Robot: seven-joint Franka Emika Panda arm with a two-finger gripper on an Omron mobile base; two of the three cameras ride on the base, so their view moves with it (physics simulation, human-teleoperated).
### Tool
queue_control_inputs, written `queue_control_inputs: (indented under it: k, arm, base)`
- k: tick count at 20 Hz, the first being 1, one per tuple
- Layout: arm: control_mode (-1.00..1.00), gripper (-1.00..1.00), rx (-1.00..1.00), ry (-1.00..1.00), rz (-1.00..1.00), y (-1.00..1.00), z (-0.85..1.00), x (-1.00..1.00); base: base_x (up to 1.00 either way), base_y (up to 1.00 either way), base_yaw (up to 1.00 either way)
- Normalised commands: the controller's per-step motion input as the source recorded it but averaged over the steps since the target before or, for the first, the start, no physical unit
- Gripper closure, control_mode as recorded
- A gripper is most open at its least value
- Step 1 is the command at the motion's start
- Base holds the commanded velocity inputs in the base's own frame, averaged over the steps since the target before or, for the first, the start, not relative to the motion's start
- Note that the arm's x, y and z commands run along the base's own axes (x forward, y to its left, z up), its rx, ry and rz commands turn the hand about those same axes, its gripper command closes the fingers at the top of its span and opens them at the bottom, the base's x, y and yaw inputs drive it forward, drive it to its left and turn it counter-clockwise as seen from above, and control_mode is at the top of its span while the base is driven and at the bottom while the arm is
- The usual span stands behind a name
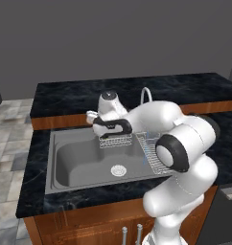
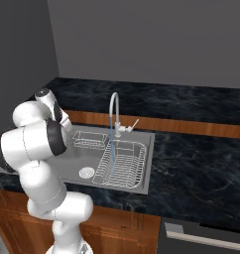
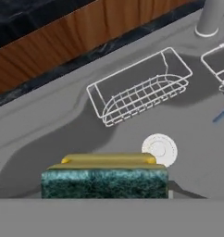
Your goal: Soak the sponge with water for a few seconds and then drop it inside the sink.
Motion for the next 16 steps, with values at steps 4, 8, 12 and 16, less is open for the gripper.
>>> queue_control_inputs:
  k: [4,8,12,16]
  arm:
    - [-1.0,1.0,0.15,0.31,0.38,0.0,0.15,-0.06]
    - [-1.0,1.0,0.1,0.36,0.25,0.0,0.08,0.0]
    - [-1.0,1.0,0.02,0.28,0.12,0.0,0.01,0.0]
    - [-1.0,1.0,-0.04,0.24,0.0,0.0,0.01,0.0]
  base:
    - [0.0,0.0,0.0]
    - [0.0,0.0,0.0]
    - [0.0,0.0,0.0]
    - [0.0,0.0,0.0]
